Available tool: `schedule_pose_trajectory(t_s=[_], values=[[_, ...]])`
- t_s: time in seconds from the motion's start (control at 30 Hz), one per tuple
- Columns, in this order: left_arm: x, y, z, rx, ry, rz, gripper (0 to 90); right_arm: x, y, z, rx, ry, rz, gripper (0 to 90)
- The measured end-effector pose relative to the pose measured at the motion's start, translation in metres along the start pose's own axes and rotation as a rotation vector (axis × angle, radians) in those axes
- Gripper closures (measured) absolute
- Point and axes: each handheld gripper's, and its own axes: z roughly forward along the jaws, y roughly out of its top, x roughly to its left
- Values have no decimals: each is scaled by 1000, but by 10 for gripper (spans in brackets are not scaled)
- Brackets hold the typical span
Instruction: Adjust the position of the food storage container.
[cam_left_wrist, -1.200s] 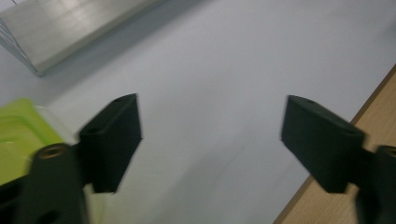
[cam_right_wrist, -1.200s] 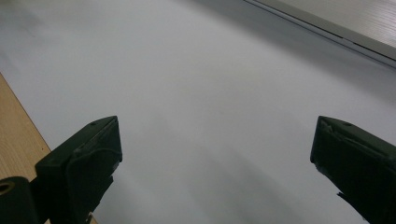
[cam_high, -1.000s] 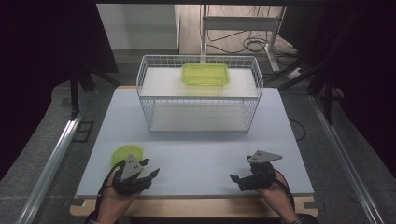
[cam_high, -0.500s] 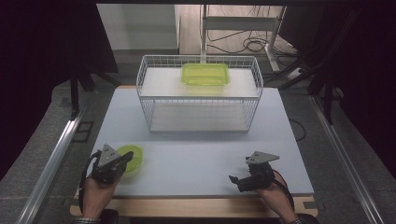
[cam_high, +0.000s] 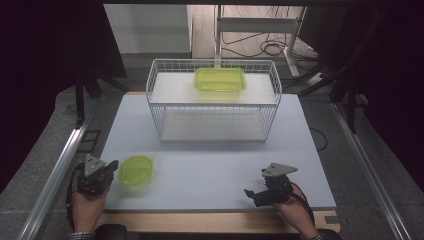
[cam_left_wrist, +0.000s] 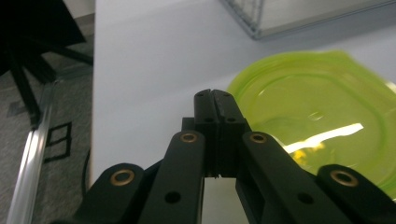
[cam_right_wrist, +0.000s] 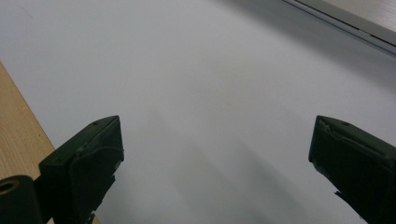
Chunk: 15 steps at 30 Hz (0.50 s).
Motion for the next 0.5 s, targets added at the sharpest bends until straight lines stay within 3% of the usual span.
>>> schedule_pose_trajectory(t_s=[0.1,0.23,0.5], values=[[4,-5,1,32,13,-12,900,0,0,0,2,-1,-4,35],[1,-9,5,75,-9,-6,895,1,0,0,6,-1,-9,36],[-7,-8,10,99,-28,6,894,2,0,1,13,1,-20,36]])
